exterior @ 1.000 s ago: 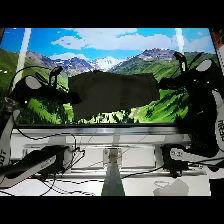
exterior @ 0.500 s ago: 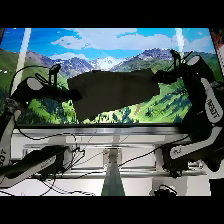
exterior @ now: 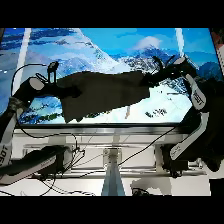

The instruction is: Fold the clothes and pants, and hang the long-sleeved shirts on hangers.

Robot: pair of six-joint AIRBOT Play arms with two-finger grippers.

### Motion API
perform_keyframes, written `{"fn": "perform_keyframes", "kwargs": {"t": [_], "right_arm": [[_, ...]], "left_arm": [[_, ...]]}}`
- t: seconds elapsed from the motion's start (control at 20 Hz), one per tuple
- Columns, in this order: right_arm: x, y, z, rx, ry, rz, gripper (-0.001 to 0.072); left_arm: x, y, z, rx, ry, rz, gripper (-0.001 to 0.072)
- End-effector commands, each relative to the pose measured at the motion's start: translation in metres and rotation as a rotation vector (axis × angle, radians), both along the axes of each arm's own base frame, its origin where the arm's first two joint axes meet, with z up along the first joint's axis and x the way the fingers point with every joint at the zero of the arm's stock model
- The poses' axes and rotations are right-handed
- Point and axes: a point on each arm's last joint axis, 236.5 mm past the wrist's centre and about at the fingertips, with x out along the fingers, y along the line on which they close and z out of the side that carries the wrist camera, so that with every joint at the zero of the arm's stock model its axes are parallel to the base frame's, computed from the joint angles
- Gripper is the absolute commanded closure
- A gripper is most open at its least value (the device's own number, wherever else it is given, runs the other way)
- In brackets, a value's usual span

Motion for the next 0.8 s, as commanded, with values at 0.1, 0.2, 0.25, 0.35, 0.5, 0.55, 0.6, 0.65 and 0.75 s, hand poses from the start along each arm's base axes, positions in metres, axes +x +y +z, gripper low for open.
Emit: {"fn": "perform_keyframes", "kwargs": {"t": [0.1,0.2,0.25,0.35,0.5,0.55,0.6,0.65,0.75], "right_arm": [[0.012,0.058,0.043,0.093,-0.143,0.114,0.0691],[0.027,0.053,0.079,0.076,-0.243,0.107,0.0692],[0.034,0.046,0.101,0.058,-0.294,0.086,0.0692],[0.04,0.024,0.147,0.002,-0.39,0.046,0.0692],[0.032,-0.037,0.213,-0.173,-0.491,-0.087,0.0692],[0.026,-0.06,0.233,-0.239,-0.516,-0.147,0.0692],[0.018,-0.088,0.254,-0.318,-0.546,-0.219,0.0692],[0.008,-0.118,0.273,-0.4,-0.57,-0.293,0.0692],[-0.023,-0.189,0.305,-0.597,-0.572,-0.505,0.0692]], "left_arm": [[0.027,0.011,0.014,0.033,-0.093,-0.013,0.003],[0.052,0.026,0.05,0.084,-0.198,-0.013,0.0156],[0.063,0.034,0.074,0.115,-0.263,-0.015,0.0232],[0.077,0.048,0.127,0.176,-0.399,-0.013,0.0512],[0.075,0.065,0.213,0.279,-0.613,-0.008,0.0703],[0.07,0.069,0.239,0.302,-0.688,0.007,0.0703],[0.063,0.071,0.259,0.311,-0.747,0.019,0.0703],[0.056,0.072,0.276,0.311,-0.791,0.028,0.0703],[0.041,0.071,0.3,0.312,-0.852,0.037,0.0703]]}}
